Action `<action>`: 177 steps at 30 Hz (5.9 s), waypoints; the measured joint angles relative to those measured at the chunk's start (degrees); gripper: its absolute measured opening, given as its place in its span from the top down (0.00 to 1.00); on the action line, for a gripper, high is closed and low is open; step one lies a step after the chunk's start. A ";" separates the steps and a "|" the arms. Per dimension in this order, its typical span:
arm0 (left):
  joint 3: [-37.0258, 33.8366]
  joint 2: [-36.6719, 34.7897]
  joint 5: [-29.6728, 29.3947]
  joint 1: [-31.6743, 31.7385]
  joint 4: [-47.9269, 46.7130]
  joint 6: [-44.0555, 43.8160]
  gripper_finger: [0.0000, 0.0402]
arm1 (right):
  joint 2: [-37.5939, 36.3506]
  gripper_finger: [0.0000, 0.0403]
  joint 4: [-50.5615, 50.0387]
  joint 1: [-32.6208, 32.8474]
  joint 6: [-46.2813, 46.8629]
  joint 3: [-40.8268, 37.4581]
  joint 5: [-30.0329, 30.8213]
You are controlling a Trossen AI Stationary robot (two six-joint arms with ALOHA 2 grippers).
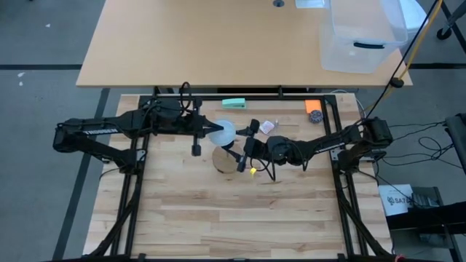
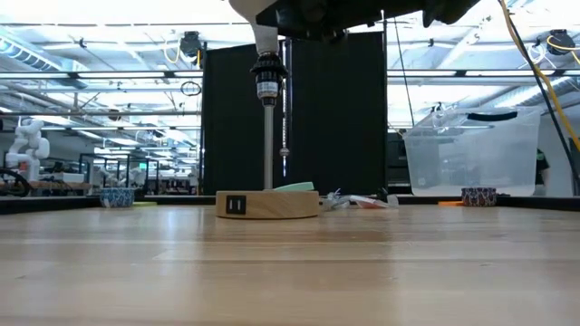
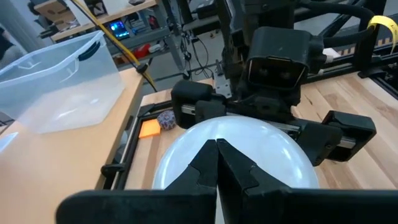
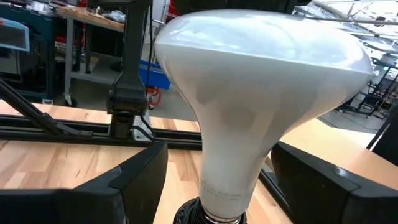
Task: Screw lightbulb
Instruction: Insert the lightbulb into the lamp socket
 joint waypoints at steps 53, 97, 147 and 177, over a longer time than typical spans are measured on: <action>0.04 4.90 0.24 -0.02 6.15 -6.09 1.00 | -3.82 0.50 1.03 11.59 -11.90 0.02 16.63; 0.04 4.90 -5.41 -0.04 5.32 -3.07 1.00 | -3.56 1.00 -3.43 7.39 -5.55 0.00 28.70; -0.04 2.58 -8.74 -2.32 3.33 -3.12 0.99 | -3.56 1.00 -2.25 4.01 -4.97 -0.04 28.20; -0.02 2.49 -8.24 -2.32 2.79 -3.71 0.99 | -3.55 1.00 5.03 7.50 -15.30 -0.04 26.43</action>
